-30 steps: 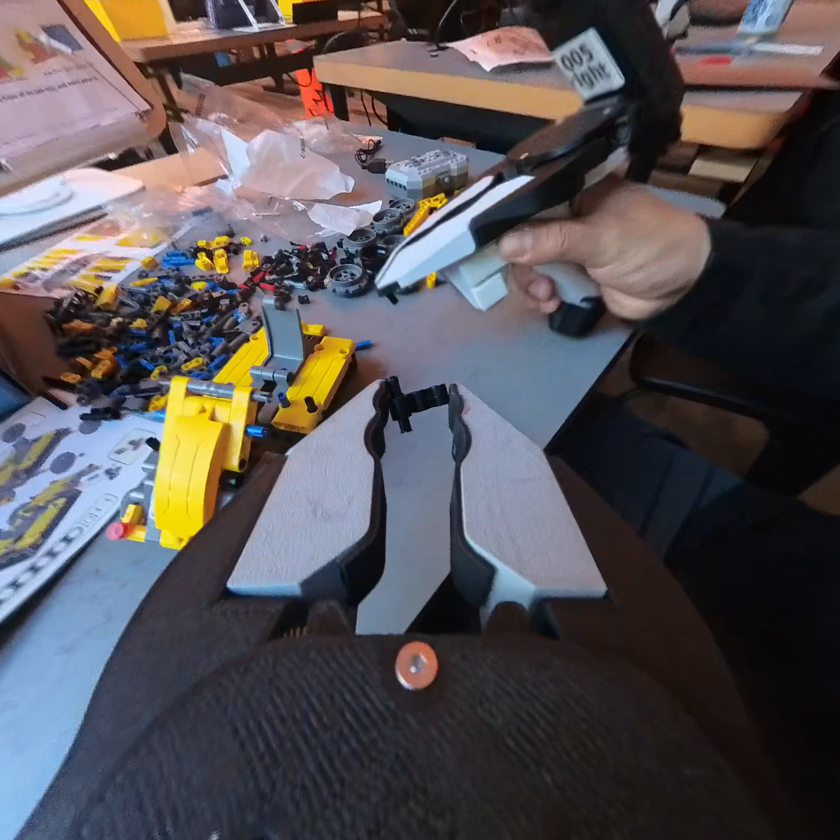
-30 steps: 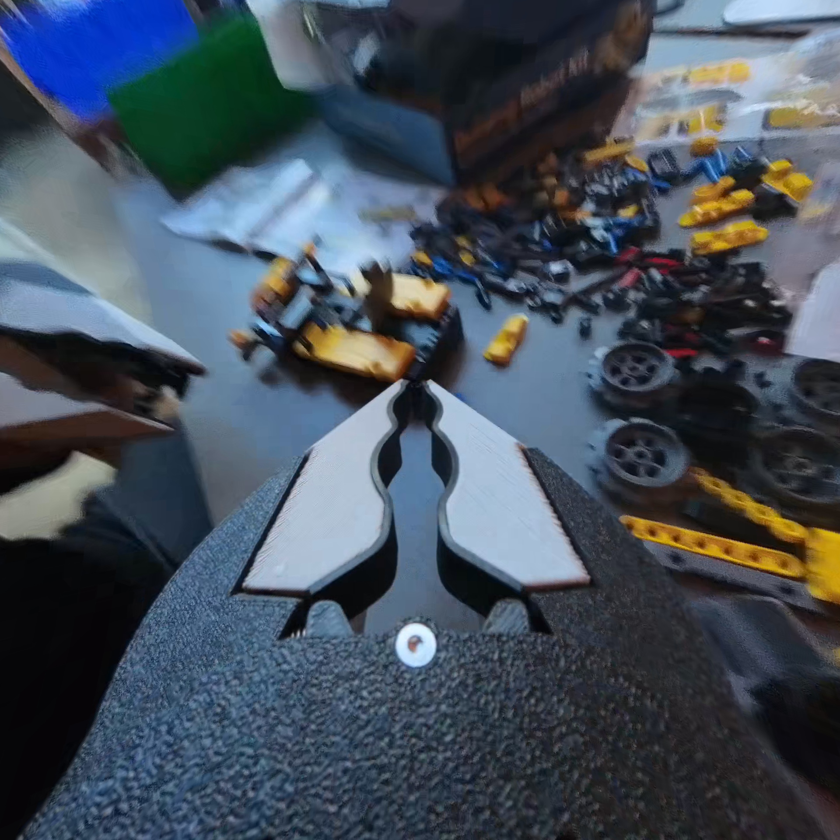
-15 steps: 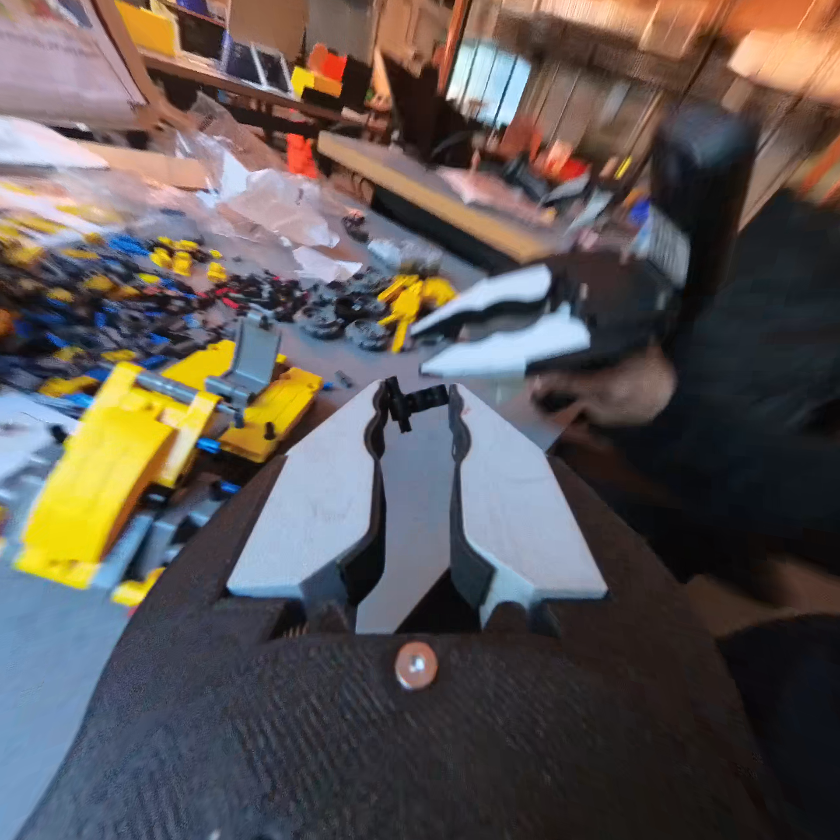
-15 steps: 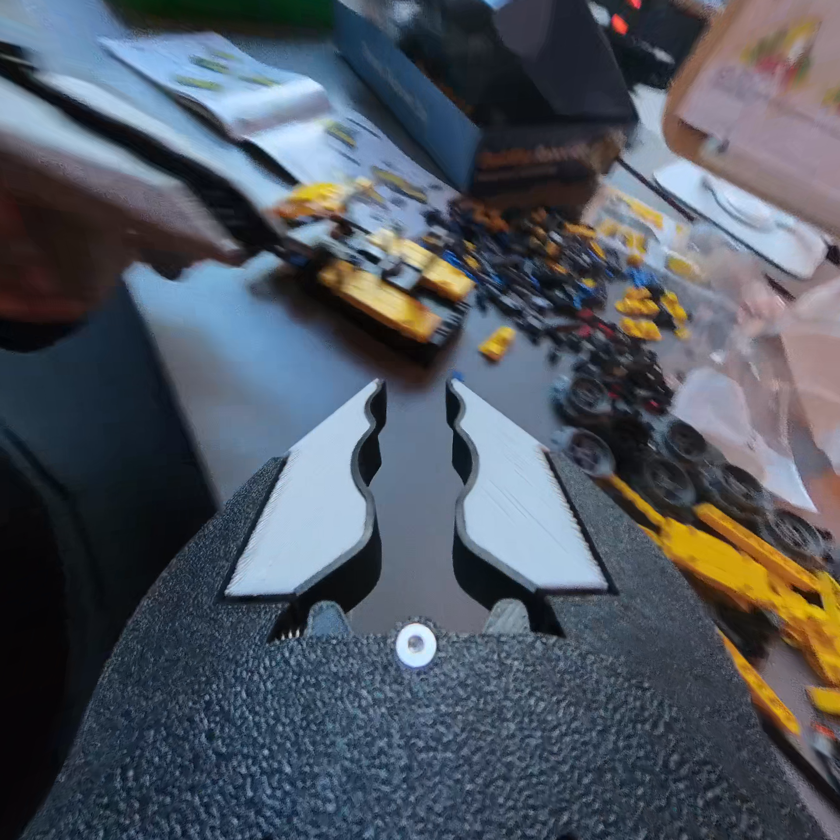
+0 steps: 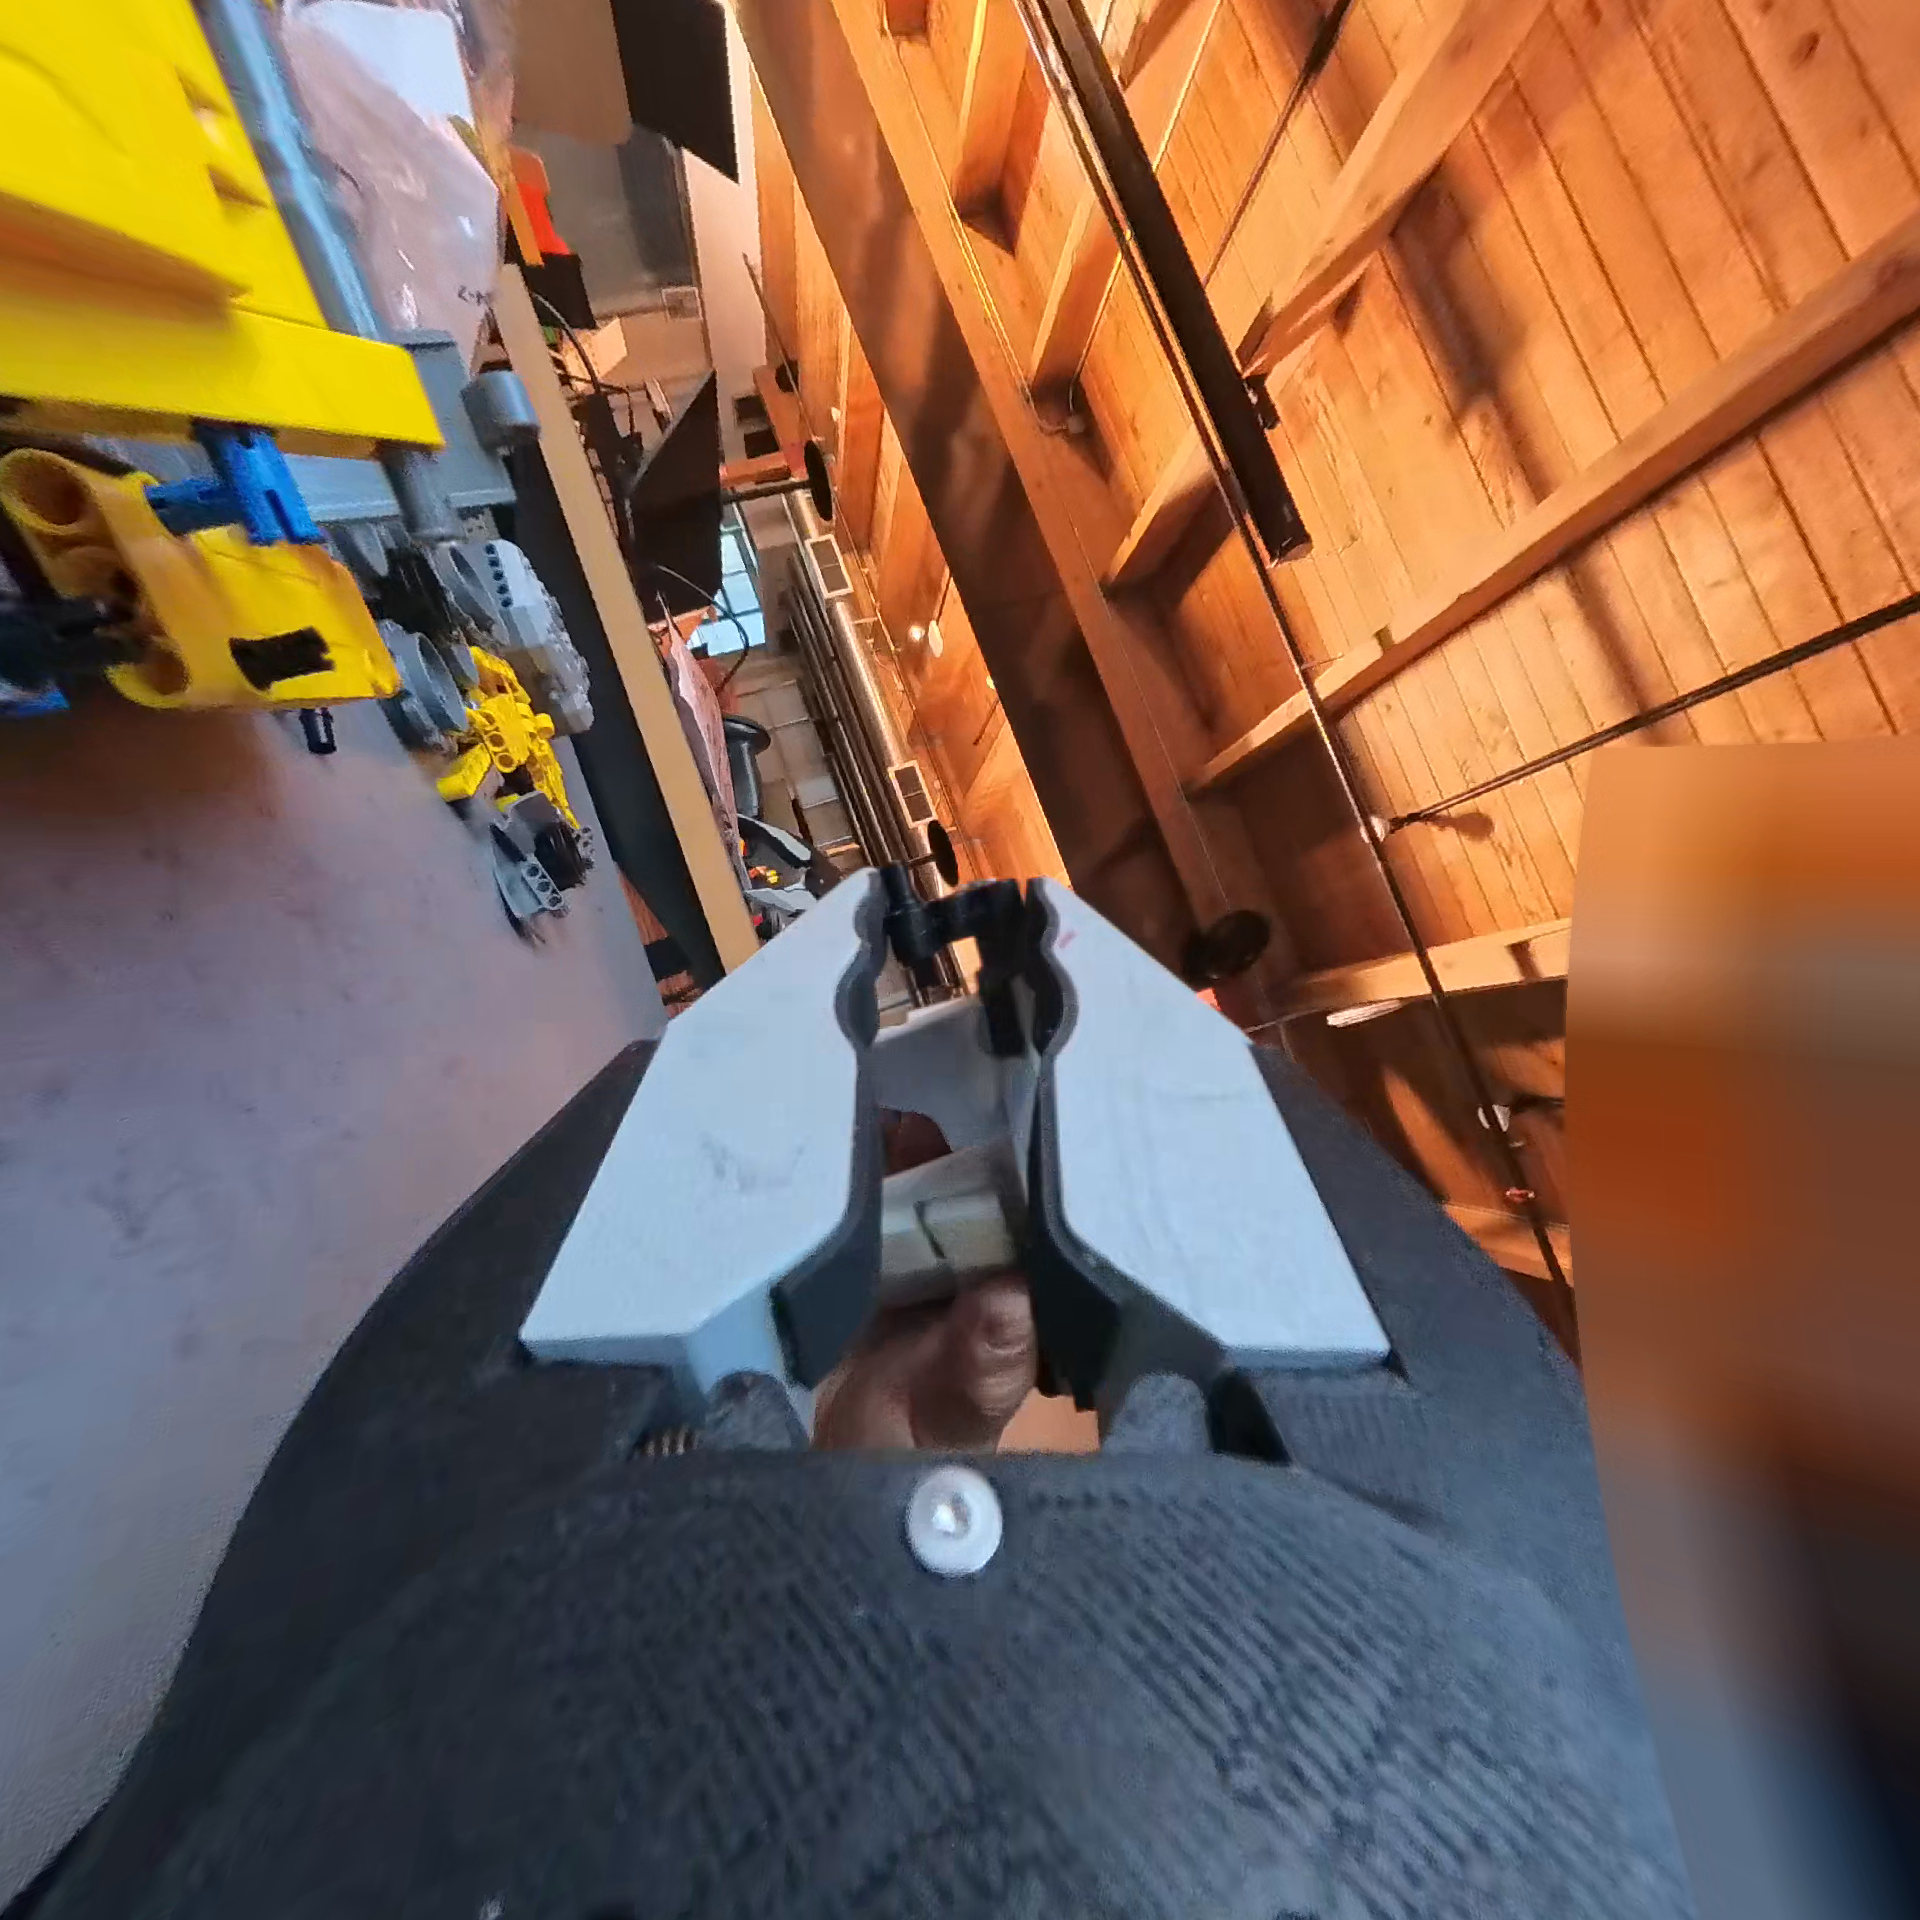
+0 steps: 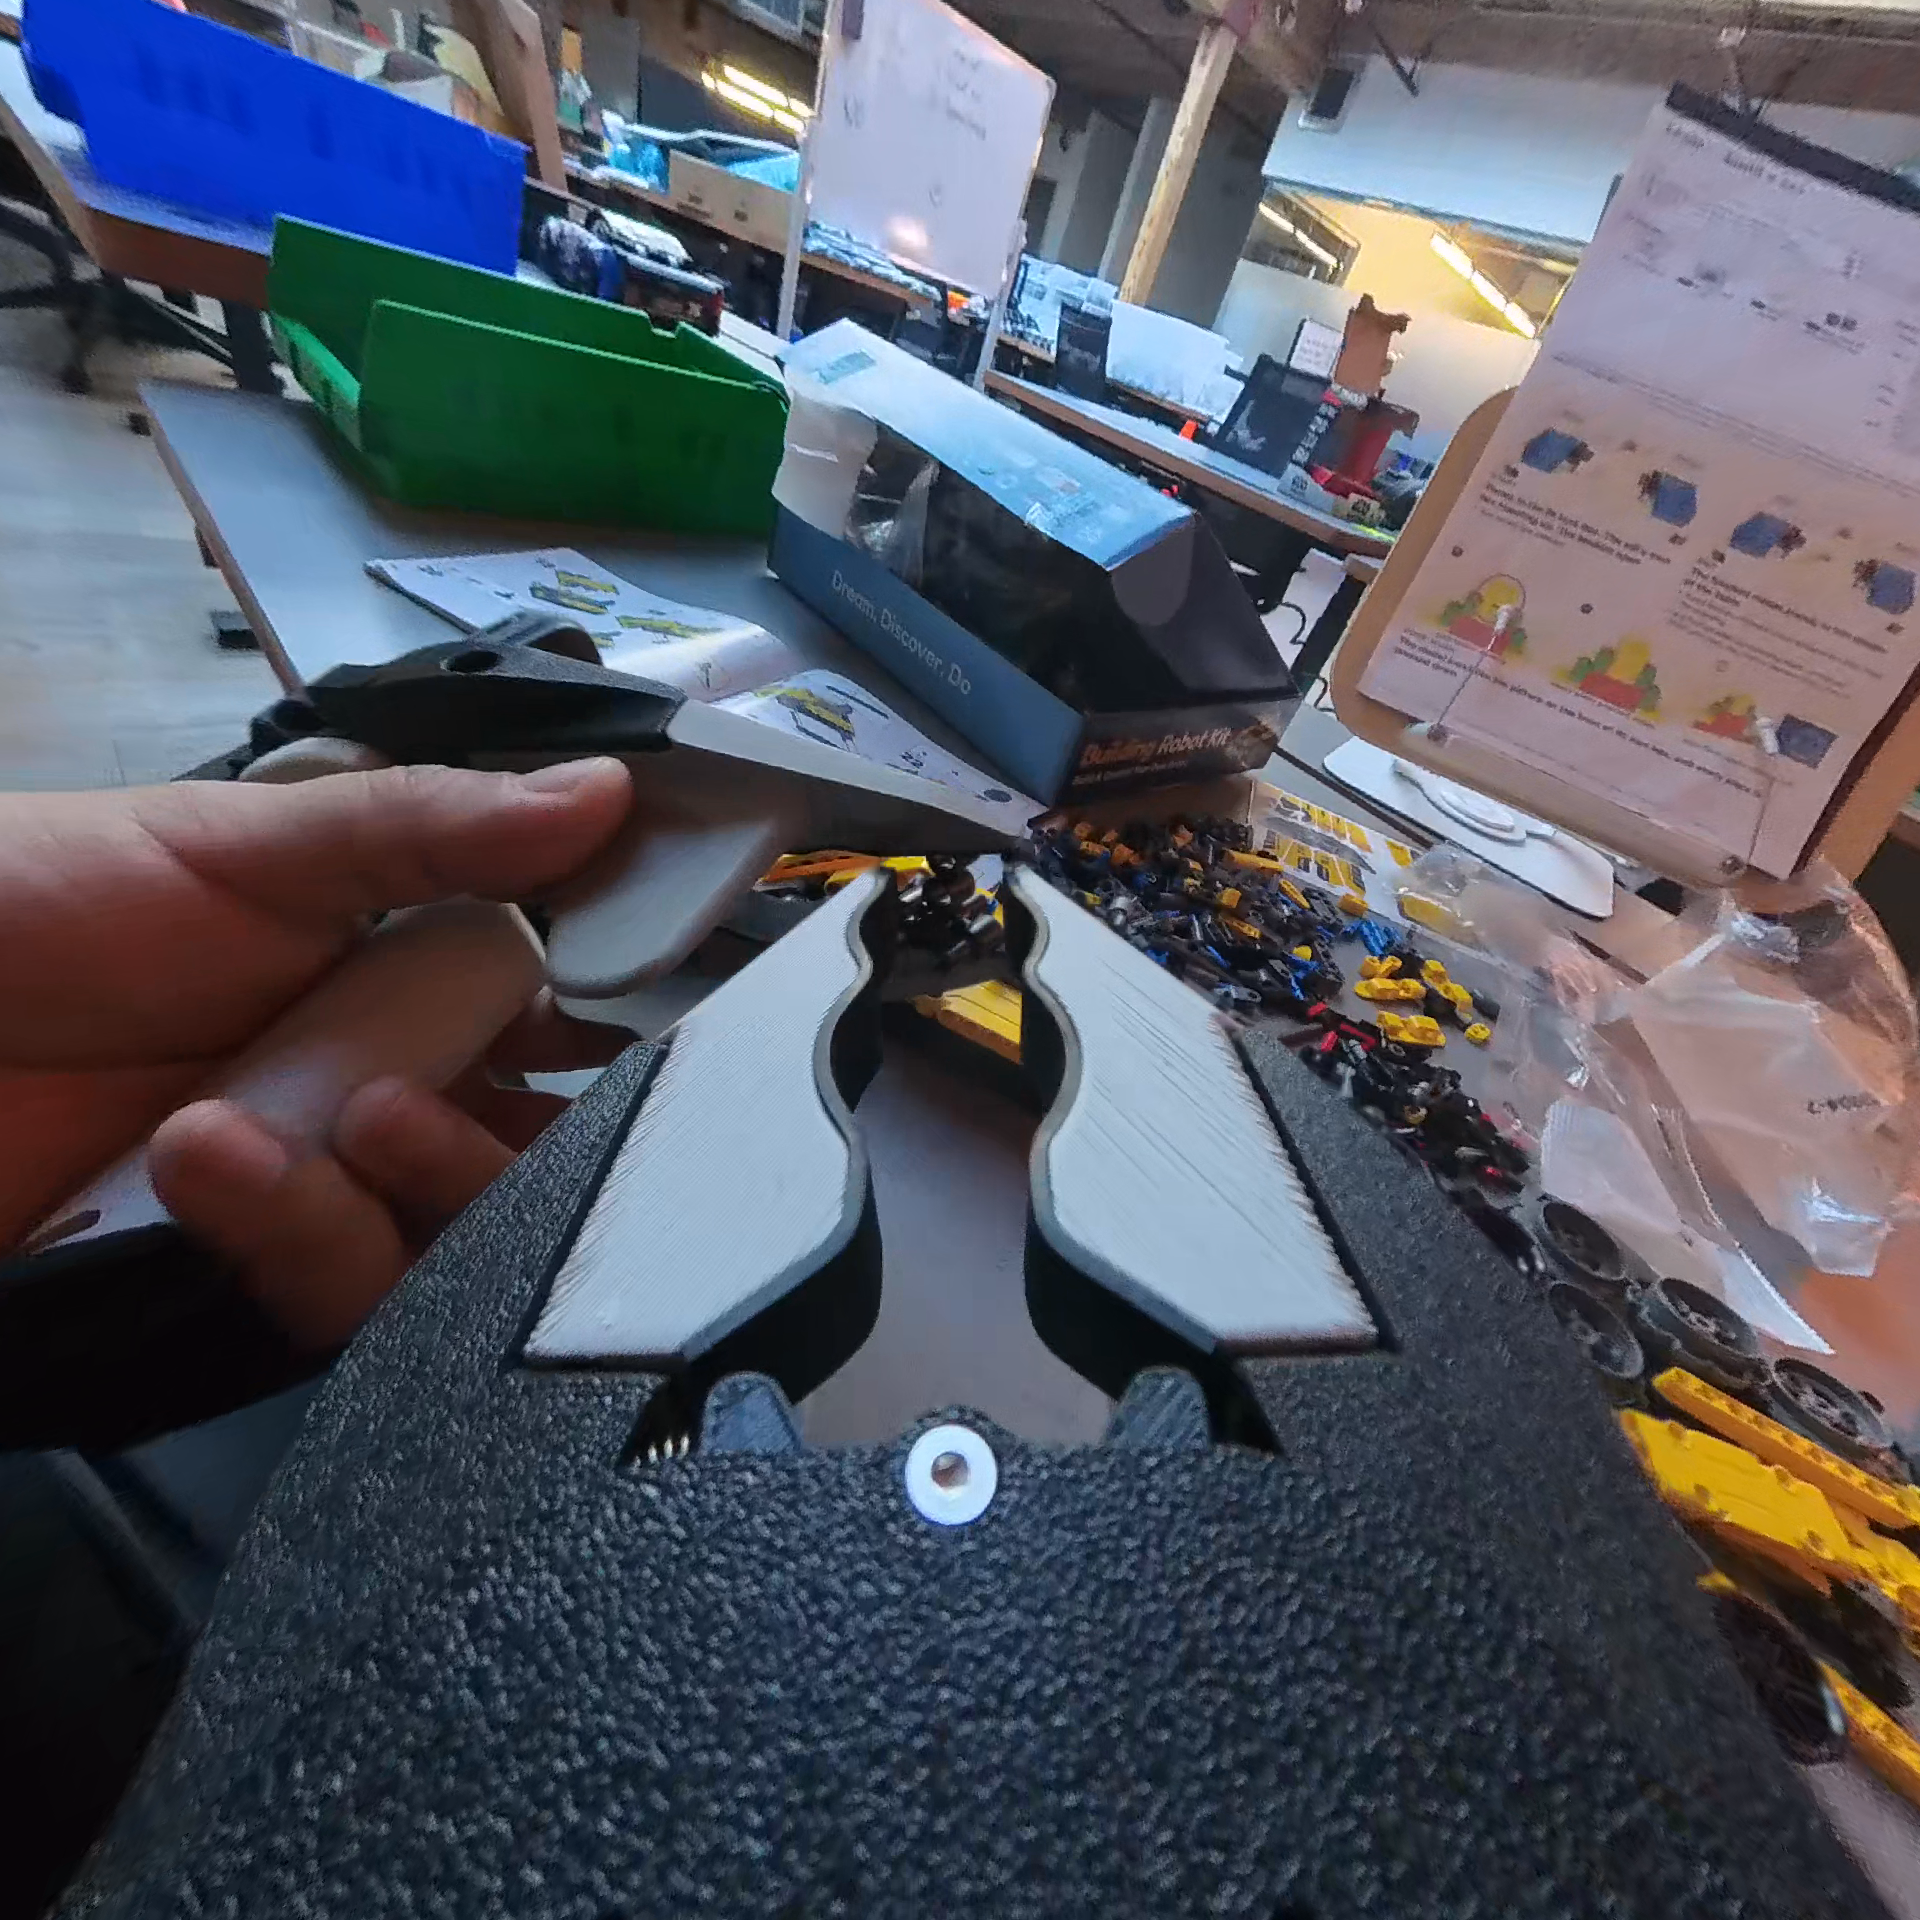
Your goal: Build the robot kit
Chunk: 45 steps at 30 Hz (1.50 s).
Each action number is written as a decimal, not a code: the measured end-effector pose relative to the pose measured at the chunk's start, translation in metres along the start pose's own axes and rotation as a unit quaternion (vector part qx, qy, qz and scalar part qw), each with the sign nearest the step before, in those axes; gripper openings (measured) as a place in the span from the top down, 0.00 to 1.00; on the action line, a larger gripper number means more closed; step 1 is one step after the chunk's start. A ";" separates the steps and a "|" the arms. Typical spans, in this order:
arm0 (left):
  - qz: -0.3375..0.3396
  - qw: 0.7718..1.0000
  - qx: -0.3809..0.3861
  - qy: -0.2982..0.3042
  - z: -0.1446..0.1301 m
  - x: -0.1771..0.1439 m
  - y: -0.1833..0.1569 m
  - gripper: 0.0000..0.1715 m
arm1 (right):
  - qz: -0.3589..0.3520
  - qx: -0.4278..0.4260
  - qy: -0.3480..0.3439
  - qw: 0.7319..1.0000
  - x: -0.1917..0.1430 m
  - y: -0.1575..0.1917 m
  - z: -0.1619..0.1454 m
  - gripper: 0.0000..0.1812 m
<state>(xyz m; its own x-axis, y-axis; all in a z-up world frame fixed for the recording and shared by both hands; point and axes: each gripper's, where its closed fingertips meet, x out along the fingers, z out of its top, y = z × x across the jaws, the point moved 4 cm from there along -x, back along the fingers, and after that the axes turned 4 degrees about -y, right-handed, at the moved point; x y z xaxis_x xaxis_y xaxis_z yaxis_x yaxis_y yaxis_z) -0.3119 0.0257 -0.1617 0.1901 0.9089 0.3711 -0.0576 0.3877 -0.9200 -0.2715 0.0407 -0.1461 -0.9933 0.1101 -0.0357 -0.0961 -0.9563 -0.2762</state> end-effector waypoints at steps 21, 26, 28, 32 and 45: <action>0.001 0.909 0.405 0.103 0.014 -0.039 -0.033 0.82 | 0.175 0.330 -0.044 0.927 0.005 -0.013 -0.013 0.95; 0.129 0.660 0.704 0.227 0.008 -0.037 -0.021 0.79 | 0.296 0.475 -0.064 0.827 0.007 -0.012 -0.011 0.95; 0.138 0.642 0.715 0.240 -0.001 -0.031 -0.017 0.84 | 0.309 0.481 -0.071 0.817 0.008 -0.012 -0.008 0.95; 0.153 0.657 0.715 0.183 -0.006 -0.024 -0.021 0.90 | 0.298 0.410 -0.057 0.860 0.008 -0.003 -0.006 0.95; 0.199 0.544 0.804 0.134 0.001 -0.023 -0.018 0.94 | 0.200 0.387 -0.054 0.898 0.017 -0.001 -0.004 0.95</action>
<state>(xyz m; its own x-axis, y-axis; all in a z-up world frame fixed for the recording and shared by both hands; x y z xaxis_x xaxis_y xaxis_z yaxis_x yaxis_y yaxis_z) -0.3157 -0.0019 -0.1539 -0.0271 0.9985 -0.0467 -0.8878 -0.0026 0.4603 -0.2879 0.0446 -0.1498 -0.9545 -0.2722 0.1214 0.2961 -0.8193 0.4910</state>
